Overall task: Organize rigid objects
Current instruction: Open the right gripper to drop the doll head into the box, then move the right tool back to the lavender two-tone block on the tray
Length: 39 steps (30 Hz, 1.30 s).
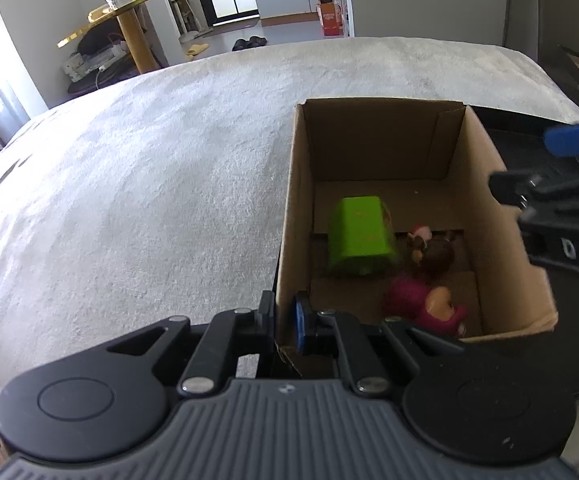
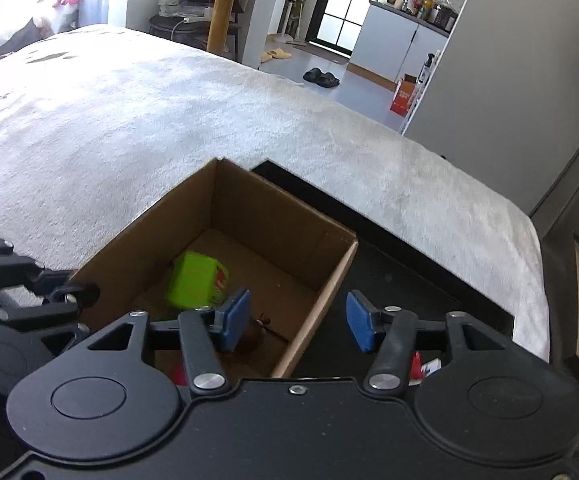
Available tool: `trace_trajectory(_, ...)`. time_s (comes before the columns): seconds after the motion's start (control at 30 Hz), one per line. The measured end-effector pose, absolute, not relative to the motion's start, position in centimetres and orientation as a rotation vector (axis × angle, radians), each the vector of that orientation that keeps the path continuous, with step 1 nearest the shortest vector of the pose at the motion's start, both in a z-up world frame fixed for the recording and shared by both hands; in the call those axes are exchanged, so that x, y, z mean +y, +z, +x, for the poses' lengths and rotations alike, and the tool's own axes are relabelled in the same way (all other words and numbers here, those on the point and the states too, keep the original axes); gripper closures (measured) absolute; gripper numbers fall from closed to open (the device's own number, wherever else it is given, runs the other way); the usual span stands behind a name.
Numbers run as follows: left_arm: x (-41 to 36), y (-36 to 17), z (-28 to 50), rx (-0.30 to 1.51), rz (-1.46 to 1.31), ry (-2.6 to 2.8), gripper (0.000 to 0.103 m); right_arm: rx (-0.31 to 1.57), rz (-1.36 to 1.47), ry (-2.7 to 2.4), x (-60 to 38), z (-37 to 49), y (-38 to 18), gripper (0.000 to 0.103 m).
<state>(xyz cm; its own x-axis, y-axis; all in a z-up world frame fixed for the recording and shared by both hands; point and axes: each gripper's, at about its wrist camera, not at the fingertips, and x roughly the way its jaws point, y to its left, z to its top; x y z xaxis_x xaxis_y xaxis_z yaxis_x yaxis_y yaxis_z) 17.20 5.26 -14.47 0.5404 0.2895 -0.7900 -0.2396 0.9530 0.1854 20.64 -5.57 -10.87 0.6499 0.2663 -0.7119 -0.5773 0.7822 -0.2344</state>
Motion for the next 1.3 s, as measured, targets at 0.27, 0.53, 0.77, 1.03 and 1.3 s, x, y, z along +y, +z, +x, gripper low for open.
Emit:
trace_trajectory(0.27,4.5,-14.5,17.6,0.955,0.088,0.329,0.093,0.731,-0.431,0.482,-7.7,20.1,-11.2,0.050)
trace_trajectory(0.53,4.0,-14.6,17.6,0.957,0.127,0.344,0.093,0.734,-0.397,0.471,-9.6,20.0,-11.4,0.050)
trace_trajectory(0.77,3.8,-14.6,17.7,0.961,0.151,0.359,0.092,0.744,-0.359,0.450,-11.5,20.1,-11.9,0.047)
trace_trajectory(1.03,3.4,-14.7,18.0,0.965,0.178,0.378,0.091,0.747,-0.313,0.425,-13.7,20.9,-12.5,0.046)
trace_trajectory(1.3,3.1,-14.9,18.2,0.973,0.200,0.397,0.090,0.764,-0.262,0.402,-16.2,21.6,-13.6,0.046)
